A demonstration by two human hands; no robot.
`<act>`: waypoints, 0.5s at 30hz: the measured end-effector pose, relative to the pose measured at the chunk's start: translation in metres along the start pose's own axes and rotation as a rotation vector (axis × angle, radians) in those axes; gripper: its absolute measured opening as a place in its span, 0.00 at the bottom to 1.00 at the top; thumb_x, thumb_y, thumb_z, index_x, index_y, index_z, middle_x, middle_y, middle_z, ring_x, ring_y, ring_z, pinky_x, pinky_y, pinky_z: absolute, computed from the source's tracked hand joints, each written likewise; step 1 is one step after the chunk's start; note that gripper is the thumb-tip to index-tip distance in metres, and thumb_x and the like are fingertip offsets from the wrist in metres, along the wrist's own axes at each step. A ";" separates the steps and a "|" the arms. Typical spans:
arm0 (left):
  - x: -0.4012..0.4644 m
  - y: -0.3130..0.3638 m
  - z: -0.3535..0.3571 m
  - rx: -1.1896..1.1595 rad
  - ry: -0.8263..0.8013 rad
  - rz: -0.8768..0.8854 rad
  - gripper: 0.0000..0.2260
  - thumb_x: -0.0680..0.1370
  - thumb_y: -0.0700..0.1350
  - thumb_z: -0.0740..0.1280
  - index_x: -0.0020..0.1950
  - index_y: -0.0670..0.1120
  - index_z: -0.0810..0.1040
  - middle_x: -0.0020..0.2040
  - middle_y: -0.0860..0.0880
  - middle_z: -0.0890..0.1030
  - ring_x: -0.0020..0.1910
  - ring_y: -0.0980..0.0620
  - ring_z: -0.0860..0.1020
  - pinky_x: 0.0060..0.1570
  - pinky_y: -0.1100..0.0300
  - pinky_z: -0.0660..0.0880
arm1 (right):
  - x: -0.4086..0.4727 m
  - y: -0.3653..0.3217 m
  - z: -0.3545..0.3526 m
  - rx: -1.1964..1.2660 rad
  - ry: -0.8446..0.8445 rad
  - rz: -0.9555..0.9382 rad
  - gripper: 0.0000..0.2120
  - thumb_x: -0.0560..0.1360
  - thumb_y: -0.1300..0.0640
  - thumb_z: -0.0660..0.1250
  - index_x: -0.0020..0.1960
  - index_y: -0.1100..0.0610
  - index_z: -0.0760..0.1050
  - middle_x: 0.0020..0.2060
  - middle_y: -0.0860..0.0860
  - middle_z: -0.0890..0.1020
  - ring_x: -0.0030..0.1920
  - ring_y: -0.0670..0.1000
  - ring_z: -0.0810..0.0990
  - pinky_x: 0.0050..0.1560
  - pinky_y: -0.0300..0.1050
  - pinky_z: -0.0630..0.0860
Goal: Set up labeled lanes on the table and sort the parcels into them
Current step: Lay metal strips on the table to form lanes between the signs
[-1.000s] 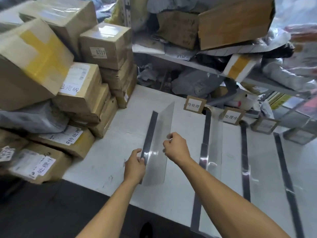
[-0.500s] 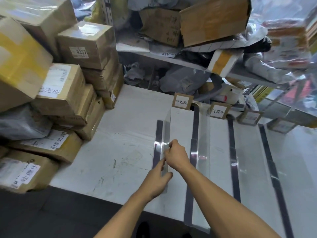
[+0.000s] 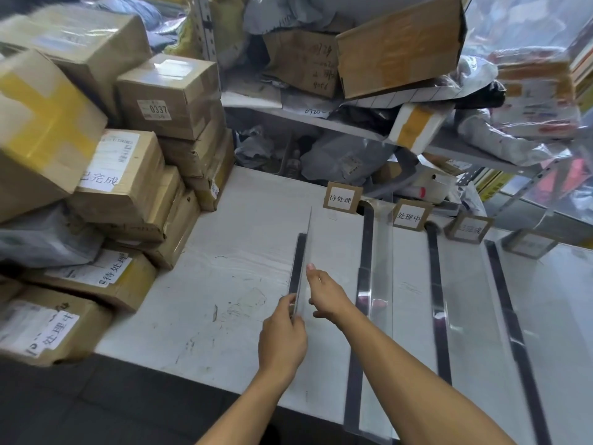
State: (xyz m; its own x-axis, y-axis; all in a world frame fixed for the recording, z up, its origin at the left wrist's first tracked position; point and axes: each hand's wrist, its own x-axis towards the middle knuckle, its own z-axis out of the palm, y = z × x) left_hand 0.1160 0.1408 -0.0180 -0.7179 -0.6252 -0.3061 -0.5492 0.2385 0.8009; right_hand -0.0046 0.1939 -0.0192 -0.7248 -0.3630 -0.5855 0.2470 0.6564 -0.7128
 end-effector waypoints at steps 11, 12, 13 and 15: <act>0.010 0.032 -0.028 -0.138 0.162 0.059 0.16 0.83 0.44 0.60 0.71 0.53 0.72 0.48 0.63 0.75 0.42 0.68 0.72 0.42 0.71 0.68 | 0.013 0.003 -0.013 -0.025 0.059 -0.035 0.34 0.80 0.34 0.53 0.79 0.52 0.56 0.70 0.56 0.72 0.63 0.57 0.77 0.61 0.56 0.78; 0.012 0.035 -0.029 -0.138 0.162 0.063 0.16 0.83 0.44 0.60 0.71 0.53 0.71 0.51 0.60 0.77 0.43 0.67 0.74 0.43 0.70 0.69 | 0.015 0.004 -0.014 -0.038 0.074 -0.038 0.33 0.81 0.37 0.55 0.79 0.53 0.56 0.66 0.55 0.75 0.58 0.55 0.79 0.59 0.55 0.79; 0.013 0.037 -0.030 -0.139 0.161 0.067 0.17 0.83 0.43 0.60 0.72 0.52 0.71 0.55 0.56 0.79 0.47 0.64 0.76 0.47 0.68 0.71 | 0.017 0.006 -0.014 -0.056 0.090 -0.042 0.32 0.81 0.40 0.56 0.79 0.54 0.56 0.61 0.54 0.77 0.53 0.53 0.79 0.57 0.53 0.79; 0.014 0.043 -0.030 -0.139 0.163 0.077 0.17 0.83 0.43 0.60 0.73 0.52 0.70 0.62 0.51 0.80 0.57 0.54 0.79 0.54 0.62 0.74 | 0.020 0.007 -0.017 -0.094 0.127 -0.039 0.33 0.81 0.40 0.57 0.79 0.56 0.56 0.57 0.53 0.77 0.49 0.50 0.77 0.51 0.47 0.76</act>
State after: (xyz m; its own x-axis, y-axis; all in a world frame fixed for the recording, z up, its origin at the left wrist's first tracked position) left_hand 0.0951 0.1196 0.0272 -0.6707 -0.7236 -0.1630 -0.4233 0.1929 0.8852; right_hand -0.0282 0.2024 -0.0294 -0.8096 -0.3070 -0.5003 0.1600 0.7047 -0.6913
